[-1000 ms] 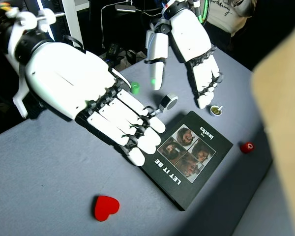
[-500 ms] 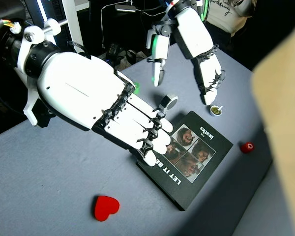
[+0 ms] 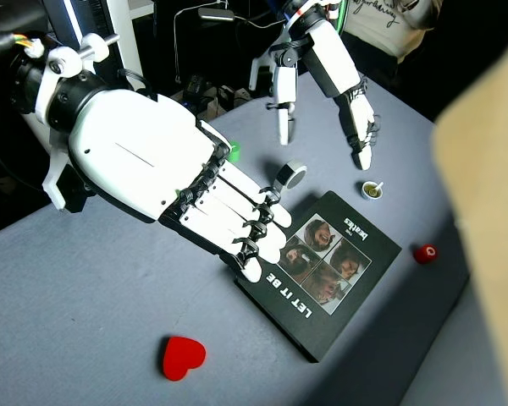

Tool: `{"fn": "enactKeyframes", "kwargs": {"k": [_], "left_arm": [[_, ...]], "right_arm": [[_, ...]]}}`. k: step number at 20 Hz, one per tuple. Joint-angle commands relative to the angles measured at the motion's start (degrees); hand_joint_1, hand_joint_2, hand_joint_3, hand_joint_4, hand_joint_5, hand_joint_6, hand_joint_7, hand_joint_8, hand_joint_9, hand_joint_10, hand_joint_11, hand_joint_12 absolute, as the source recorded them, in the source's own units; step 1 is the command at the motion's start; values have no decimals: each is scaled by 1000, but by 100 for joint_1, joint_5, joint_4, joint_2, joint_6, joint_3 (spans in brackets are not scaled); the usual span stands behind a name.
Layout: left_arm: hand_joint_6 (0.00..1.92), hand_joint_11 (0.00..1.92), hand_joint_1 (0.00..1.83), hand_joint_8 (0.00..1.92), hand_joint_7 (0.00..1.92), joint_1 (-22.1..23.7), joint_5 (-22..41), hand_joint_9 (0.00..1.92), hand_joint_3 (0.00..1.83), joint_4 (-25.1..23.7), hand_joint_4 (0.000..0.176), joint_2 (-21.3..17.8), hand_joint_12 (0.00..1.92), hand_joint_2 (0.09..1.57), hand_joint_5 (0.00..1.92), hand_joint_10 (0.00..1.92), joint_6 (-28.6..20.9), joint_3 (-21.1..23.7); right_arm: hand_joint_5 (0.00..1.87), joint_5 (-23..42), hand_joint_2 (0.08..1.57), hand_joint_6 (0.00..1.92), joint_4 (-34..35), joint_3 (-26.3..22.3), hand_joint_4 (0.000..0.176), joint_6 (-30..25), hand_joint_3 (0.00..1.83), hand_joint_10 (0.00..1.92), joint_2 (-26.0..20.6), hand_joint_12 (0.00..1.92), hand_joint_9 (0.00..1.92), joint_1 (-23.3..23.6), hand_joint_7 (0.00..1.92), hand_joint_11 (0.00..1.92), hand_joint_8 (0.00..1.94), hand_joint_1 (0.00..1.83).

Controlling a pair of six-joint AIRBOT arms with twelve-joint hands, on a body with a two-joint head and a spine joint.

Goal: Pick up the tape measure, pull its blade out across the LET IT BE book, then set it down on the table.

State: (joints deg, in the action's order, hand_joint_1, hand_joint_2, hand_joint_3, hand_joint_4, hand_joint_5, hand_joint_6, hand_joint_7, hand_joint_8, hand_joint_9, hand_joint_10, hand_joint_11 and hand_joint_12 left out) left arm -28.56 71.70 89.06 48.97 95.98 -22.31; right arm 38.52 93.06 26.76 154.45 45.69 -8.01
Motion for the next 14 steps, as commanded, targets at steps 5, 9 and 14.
{"fn": "enactKeyframes", "kwargs": {"k": [5,9,14], "left_arm": [[8,26,1107,4,260,-729,-264,229,10,-1389,0,-33,762,1040,246,3,-1685,-30],[7,22,1109,5,268,-954,-454,233,7,-1752,0,-65,757,1041,250,3,-2124,-24],[6,33,1107,4,270,-1530,-907,239,2,-2800,0,-109,758,1036,251,4,-3076,-211]], "right_arm": [[73,43,1100,8,-660,-32,31,-559,4,5,13,548,58,54,99,0,8,26],[70,277,1099,4,-1210,-130,30,-939,2,6,-23,552,63,-2,98,0,5,35],[74,304,1096,3,-1463,-126,25,-713,0,5,-1,600,70,143,100,0,2,46]]}}
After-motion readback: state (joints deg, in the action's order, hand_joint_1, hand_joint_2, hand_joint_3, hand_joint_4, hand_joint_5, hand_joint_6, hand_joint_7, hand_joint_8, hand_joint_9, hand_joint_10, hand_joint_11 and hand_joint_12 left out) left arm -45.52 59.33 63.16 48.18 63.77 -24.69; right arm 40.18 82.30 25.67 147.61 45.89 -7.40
